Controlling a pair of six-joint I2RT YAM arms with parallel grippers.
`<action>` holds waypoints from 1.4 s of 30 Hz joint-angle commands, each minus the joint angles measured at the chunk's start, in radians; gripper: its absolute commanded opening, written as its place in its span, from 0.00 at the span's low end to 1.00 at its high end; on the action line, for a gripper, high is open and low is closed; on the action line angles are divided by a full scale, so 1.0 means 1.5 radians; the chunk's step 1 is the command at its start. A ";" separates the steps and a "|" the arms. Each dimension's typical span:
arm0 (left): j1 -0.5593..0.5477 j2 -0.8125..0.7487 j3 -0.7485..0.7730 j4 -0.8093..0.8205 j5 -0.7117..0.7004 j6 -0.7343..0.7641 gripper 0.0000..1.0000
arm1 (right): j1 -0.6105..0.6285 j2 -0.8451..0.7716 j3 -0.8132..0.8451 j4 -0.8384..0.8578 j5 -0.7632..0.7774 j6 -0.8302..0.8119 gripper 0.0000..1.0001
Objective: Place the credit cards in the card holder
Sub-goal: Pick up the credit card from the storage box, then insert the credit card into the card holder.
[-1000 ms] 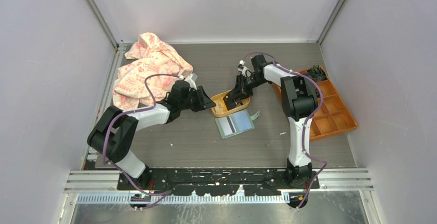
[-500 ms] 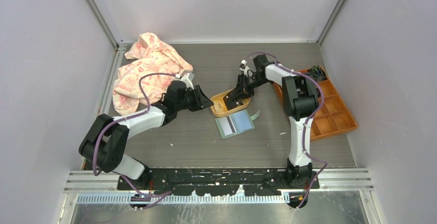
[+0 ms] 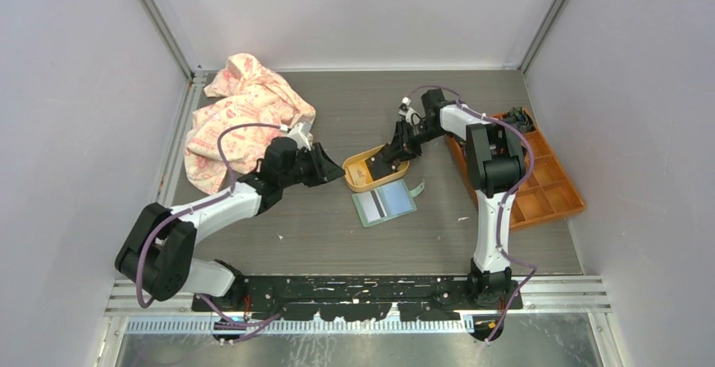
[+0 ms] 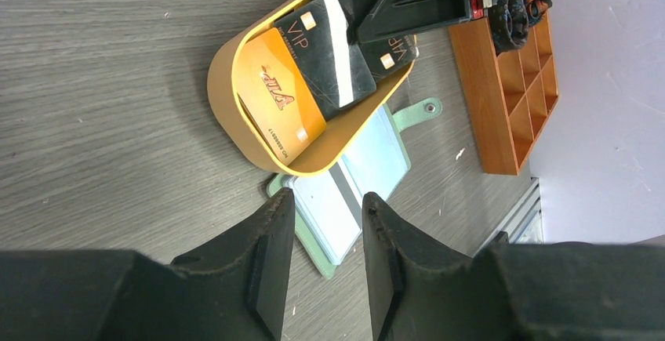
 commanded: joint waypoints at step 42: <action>-0.120 0.080 -0.166 0.808 0.006 -0.145 0.66 | 0.066 -0.460 -0.309 0.595 -0.221 0.256 0.03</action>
